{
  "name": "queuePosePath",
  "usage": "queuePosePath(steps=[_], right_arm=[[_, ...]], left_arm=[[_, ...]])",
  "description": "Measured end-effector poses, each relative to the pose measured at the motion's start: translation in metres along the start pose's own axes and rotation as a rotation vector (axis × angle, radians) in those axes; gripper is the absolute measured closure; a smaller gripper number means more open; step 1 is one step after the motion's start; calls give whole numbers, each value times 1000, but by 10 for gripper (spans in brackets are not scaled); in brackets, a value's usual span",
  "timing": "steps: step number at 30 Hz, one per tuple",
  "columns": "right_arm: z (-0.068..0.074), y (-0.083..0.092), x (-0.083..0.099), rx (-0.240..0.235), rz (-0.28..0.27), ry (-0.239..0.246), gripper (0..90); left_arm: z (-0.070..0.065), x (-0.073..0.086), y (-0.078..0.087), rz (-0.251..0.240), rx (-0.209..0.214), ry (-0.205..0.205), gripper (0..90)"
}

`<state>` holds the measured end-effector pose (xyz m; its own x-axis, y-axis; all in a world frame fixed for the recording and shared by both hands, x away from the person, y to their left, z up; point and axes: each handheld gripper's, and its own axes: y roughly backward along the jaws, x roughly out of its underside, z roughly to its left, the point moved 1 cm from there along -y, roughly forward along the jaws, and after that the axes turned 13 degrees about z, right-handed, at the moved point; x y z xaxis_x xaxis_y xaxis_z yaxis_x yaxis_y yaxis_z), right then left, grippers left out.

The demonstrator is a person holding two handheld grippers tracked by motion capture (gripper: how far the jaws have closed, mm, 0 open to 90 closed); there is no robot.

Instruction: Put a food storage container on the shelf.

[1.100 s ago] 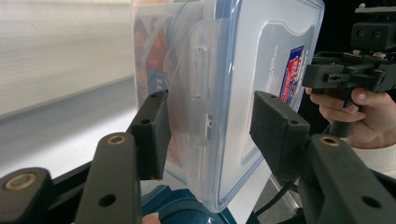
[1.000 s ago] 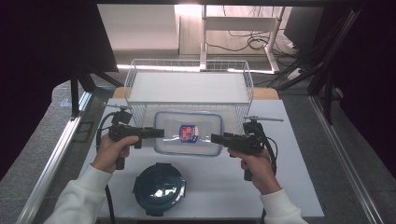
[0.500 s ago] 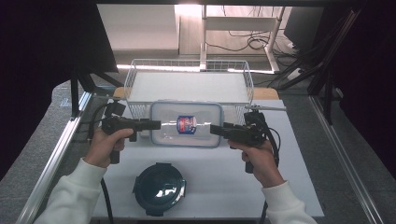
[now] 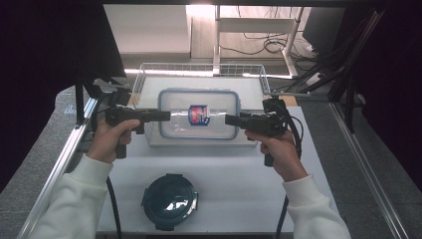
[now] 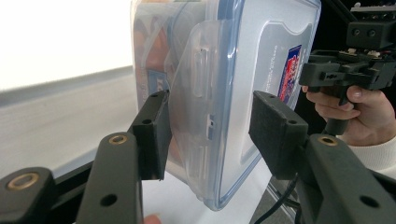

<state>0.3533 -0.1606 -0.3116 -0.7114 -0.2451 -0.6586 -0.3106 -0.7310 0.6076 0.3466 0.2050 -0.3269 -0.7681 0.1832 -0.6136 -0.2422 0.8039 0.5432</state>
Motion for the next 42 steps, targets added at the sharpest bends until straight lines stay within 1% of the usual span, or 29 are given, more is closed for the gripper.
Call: queuePosePath(steps=[1, 2, 4, 6, 7, 8, 9, 10, 11, 12, 14, 17, 18, 19, 20, 21, 24, 27, 29, 31, 32, 34, 36, 37, 38, 39, 40, 42], right_arm=[[0, 0, 0, 0, 0, 0, 443], [-1, 1, -5, -1, -1, 1, 443], [-1, 2, -7, -1, -2, 1, 443], [-3, 4, -15, -3, 0, -1, 443], [-3, 4, -15, -3, 0, -1, 443], [-3, 6, -21, 0, 0, 2, 442], [-3, 6, -21, 0, 0, 2, 442], [-2, 8, -27, 2, -1, 7, 442], [-2, 8, -27, 2, -1, 7, 442], [-1, 10, -33, 5, 3, 11, 442], [-1, 10, -35, 6, 4, 12, 442], [1, 13, -47, 12, 4, 26, 442], [2, 14, -49, 12, 5, 26, 442], [2, 14, -49, 12, 5, 26, 442], [3, 14, -54, 14, 3, 29, 442], [3, 14, -54, 14, 3, 29, 442], [3, 15, -64, 14, 3, 38, 442], [3, 15, -68, 14, 4, 40, 442], [-1, 13, -74, 15, 15, 38, 441], [-2, 12, -76, 13, 15, 38, 441], [-6, 9, -79, 9, 14, 35, 441], [-7, 8, -79, 6, 16, 31, 441], [-12, 4, -82, -2, 21, 22, 441], [-17, 0, -84, -4, 28, 16, 441], [-20, -1, -86, -7, 33, 11, 441], [-20, -1, -86, -7, 33, 11, 441], [-22, -2, -87, -7, 36, 8, 441], [-30, -7, -89, -13, 47, -10, 440]], left_arm=[[0, 0, 0, 0, 0, 0, 496], [0, -3, 1, -2, -1, 0, 495], [0, -9, 1, -1, -3, -2, 495], [-1, -16, 3, -6, -6, -3, 496], [-1, -16, 3, -6, -6, -3, 496], [-2, -22, 5, -9, -6, -4, 496], [-2, -22, 5, -9, -6, -4, 496], [-3, -24, 6, -11, -6, -4, 496], [-3, -26, 7, -12, -5, -6, 496], [-3, -30, 9, -15, -3, -3, 496], [-3, -33, 10, -15, -3, -7, 495], [-3, -39, 13, -20, 0, -8, 495], [-3, -43, 16, -22, -2, -13, 495], [-3, -43, 16, -22, -2, -13, 495], [-3, -45, 17, -26, -2, -14, 495], [-3, -46, 18, -25, -1, -14, 495], [-2, -53, 21, -30, -3, -17, 495], [0, -57, 21, -29, -2, -13, 495], [2, -62, 21, -22, -3, -12, 495], [5, -65, 21, -19, -5, -13, 496], [7, -66, 21, -19, -5, -8, 496], [10, -69, 19, -13, -8, -1, 496], [15, -71, 17, -9, -9, 4, 496], [17, -72, 15, -7, -9, 8, 496], [21, -74, 12, -1, -7, 14, 496], [21, -74, 12, -1, -7, 14, 496], [24, -76, 10, 4, -5, 23, 496], [29, -78, 5, 12, -4, 34, 497]])
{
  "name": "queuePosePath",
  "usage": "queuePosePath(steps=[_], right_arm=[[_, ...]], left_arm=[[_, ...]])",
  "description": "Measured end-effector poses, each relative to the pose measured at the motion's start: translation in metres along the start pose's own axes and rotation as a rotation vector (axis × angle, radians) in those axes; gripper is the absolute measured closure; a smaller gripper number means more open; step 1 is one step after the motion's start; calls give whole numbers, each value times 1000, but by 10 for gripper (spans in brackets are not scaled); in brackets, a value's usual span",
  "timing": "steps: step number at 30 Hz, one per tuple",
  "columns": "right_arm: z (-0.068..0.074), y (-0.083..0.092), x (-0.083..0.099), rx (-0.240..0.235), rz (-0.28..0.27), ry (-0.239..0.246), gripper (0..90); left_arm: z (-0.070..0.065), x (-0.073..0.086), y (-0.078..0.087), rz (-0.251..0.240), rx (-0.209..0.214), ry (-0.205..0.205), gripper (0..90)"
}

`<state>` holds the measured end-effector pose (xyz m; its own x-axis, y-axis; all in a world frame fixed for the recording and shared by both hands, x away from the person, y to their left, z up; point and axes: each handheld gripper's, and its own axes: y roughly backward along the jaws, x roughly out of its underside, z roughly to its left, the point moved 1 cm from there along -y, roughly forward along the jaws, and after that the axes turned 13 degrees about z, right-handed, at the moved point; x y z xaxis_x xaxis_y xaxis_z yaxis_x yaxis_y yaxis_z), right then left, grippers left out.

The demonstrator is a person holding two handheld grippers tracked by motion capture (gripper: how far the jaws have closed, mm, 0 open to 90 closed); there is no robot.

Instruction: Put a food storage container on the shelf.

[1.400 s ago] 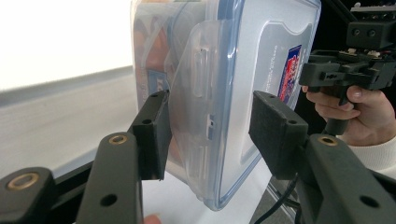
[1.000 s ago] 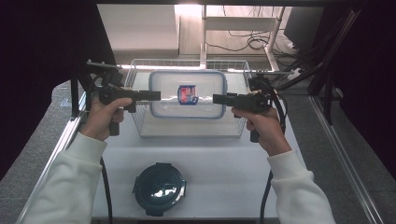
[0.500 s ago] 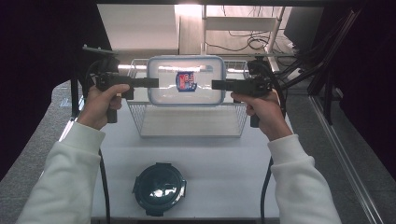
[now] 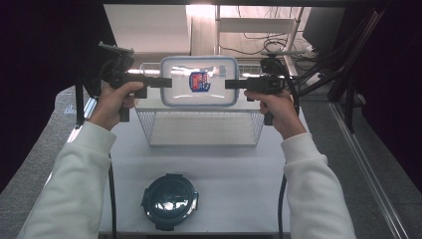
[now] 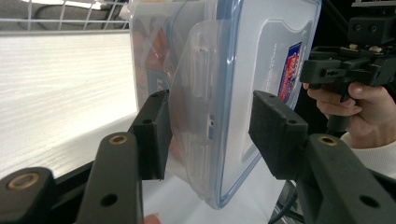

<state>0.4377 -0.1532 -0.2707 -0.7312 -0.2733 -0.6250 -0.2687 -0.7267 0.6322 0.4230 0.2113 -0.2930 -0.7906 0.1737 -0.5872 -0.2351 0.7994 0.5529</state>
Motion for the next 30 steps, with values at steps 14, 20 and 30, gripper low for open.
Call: queuePosePath(steps=[14, 20, 30], right_arm=[[-29, -21, -9, -3, 53, -77, 429], [-39, -30, -16, -1, 66, -137, 399], [-43, -36, -28, 14, 79, -238, 369]], left_arm=[[28, -11, -23, 41, 5, 65, 496], [32, -18, -25, 41, 2, 83, 502], [42, -24, -29, 27, 36, 153, 495]])
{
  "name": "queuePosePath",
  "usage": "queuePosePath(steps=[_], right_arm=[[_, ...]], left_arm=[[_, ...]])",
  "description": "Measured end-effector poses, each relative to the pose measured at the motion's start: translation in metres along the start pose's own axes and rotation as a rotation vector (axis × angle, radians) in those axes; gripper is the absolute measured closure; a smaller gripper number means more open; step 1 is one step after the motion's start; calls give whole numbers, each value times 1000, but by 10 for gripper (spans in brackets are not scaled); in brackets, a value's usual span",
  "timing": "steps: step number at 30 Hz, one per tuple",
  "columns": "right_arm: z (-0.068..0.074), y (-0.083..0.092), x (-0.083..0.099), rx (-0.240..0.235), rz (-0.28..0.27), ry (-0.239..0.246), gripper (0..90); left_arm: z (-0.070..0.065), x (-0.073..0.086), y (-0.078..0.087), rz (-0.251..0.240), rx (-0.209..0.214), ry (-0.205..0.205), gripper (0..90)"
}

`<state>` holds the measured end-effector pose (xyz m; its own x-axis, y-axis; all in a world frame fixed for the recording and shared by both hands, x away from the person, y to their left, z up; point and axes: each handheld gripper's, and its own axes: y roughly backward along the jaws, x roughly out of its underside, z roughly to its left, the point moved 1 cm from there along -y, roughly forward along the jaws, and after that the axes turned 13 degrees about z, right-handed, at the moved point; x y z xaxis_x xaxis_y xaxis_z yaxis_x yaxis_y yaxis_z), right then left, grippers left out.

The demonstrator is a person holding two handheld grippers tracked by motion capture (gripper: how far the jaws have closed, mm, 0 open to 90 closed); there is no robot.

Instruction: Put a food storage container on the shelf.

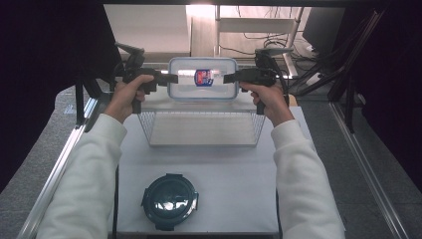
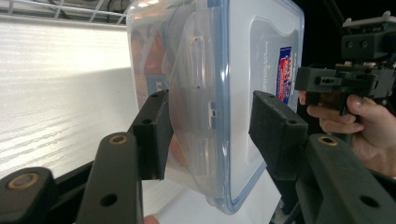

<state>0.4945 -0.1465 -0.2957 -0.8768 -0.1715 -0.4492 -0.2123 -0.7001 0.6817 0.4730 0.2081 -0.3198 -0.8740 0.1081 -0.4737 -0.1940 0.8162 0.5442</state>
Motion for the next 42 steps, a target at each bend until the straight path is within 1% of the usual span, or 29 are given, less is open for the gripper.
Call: queuePosePath(steps=[3, 4, 6, 7, 9, 12, 15, 19, 20, 23, 24, 26, 29, 31, 32, 33, 35, 36, 38, 39, 42], right_arm=[[-1, -1, -1, -3, 0, -16, 368], [-2, -1, -2, -5, -3, -38, 368], [-2, -2, -3, -8, 1, -60, 367], [-2, -2, -3, -8, 1, -60, 367], [-2, -2, -5, -6, 7, -82, 361], [-2, -4, -7, 3, 7, -83, 356], [-2, -4, -8, 3, 15, -86, 356], [-3, -5, -9, 6, 19, -98, 350], [-3, -6, -10, 3, 17, -108, 343], [-4, -7, -10, 6, 15, -105, 338], [-4, -8, -11, 5, 16, -112, 334], [-5, -9, -13, 8, 16, -117, 325], [-5, -11, -14, 14, 18, -122, 309], [-4, -13, -16, 28, 20, -127, 293], [-3, -13, -16, 27, 26, -142, 292], [-4, -14, -17, 27, 23, -142, 289], [-5, -15, -17, 26, 20, -157, 283], [-5, -17, -17, 26, 20, -175, 267], [-5, -18, -17, 25, 24, -181, 260], [-7, -20, -17, 25, 30, -181, 252], [-7, -20, -17, 26, 27, -178, 248]], left_arm=[[2, -2, -1, -3, 7, 18, 492], [3, -2, -2, -6, 10, 22, 488], [4, -3, -2, -6, 11, 31, 486], [5, -4, -2, -8, 15, 36, 486], [6, -4, -3, -10, 18, 48, 483], [6, -5, -3, -15, 19, 62, 481], [6, -5, -3, -13, 20, 66, 481], [9, -6, -5, -20, 34, 81, 477], [10, -7, -5, -19, 33, 84, 473], [12, -8, -6, -20, 37, 91, 468], [12, -8, -7, -22, 42, 95, 463], [13, -9, -7, -19, 40, 103, 457], [15, -9, -9, -20, 44, 125, 450], [16, -10, -10, -26, 44, 132, 443], [16, -10, -10, -30, 46, 135, 438], [17, -10, -11, -34, 44, 139, 433], [18, -10, -13, -36, 42, 142, 418], [18, -10, -14, -38, 40, 144, 393], [19, -10, -17, -43, 39, 148, 383], [20, -9, -18, -60, 39, 152, 373], [20, -8, -19, -69, 38, 148, 372]])
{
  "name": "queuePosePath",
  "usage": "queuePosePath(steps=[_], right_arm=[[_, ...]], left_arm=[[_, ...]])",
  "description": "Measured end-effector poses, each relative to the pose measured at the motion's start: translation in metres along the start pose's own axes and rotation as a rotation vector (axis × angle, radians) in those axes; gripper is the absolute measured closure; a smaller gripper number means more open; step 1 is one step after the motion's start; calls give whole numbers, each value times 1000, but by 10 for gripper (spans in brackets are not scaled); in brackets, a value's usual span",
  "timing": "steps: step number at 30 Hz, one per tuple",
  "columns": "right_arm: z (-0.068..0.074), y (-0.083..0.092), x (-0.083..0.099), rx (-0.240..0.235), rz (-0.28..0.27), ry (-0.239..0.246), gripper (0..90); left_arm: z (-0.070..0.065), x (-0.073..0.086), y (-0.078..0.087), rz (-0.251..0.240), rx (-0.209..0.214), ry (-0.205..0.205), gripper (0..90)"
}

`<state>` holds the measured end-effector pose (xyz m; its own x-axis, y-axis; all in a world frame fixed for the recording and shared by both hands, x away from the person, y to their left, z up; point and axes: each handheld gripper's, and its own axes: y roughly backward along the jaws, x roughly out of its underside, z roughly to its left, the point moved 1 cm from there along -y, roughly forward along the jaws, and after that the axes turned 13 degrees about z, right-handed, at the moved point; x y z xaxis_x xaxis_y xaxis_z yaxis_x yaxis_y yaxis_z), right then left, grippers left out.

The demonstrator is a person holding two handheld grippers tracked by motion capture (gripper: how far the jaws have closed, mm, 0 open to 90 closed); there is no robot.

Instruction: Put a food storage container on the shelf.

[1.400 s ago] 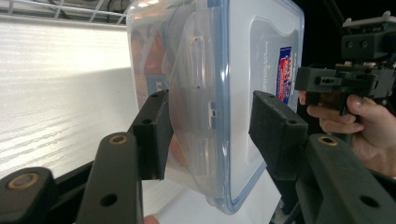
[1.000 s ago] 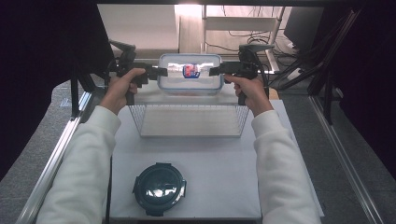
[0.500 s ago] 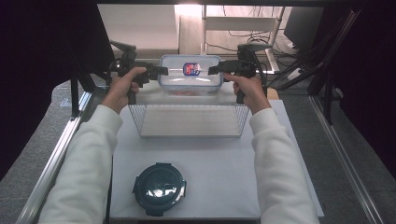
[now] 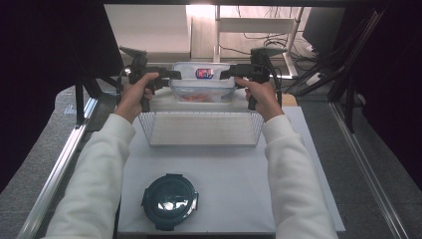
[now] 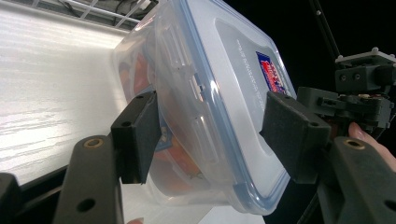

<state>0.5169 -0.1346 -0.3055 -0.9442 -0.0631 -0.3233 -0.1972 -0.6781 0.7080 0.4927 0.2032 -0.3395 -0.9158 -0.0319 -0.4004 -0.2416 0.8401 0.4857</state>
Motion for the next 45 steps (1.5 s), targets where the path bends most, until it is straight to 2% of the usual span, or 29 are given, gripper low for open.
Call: queuePosePath(steps=[4, 7, 11, 16, 18, 26, 29, 32, 36, 38, 41, 43, 45], right_arm=[[2, -2, 1, 14, -17, 15, 222], [8, -4, 3, 53, -28, 52, 159], [13, -6, 5, 81, -20, 84, 92], [18, -8, 8, 123, -11, 108, 37], [19, -7, 9, 166, -37, 130, 26], [21, 7, 15, 179, -59, 159, 18], [22, 17, 21, 164, -77, 181, 27], [21, 25, 28, 146, -83, 209, 59], [19, 36, 46, 155, -100, 280, 110], [18, 41, 57, 167, -114, 322, 131], [16, 47, 75, 168, -135, 377, 163], [14, 49, 87, 172, -146, 416, 179], [8, 52, 103, 155, -153, 451, 194]], left_arm=[[-1, 1, -2, 3, -10, -14, 347], [-2, 1, -4, 1, -34, -26, 244], [-5, 3, -1, -40, -79, -64, 189], [-11, 8, 9, -87, -83, -106, 159], [-14, 10, 10, -89, -100, -125, 152], [-26, 18, 16, -94, -124, -185, 151], [-31, 25, 21, -103, -124, -211, 160], [-40, 36, 27, -100, -147, -267, 168], [-49, 54, 35, -103, -157, -330, 177], [-50, 64, 40, -108, -167, -350, 179], [-51, 80, 45, -106, -211, -389, 190], [-52, 93, 47, -109, -213, -408, 195], [-50, 105, 47, -103, -215, -425, 201]])
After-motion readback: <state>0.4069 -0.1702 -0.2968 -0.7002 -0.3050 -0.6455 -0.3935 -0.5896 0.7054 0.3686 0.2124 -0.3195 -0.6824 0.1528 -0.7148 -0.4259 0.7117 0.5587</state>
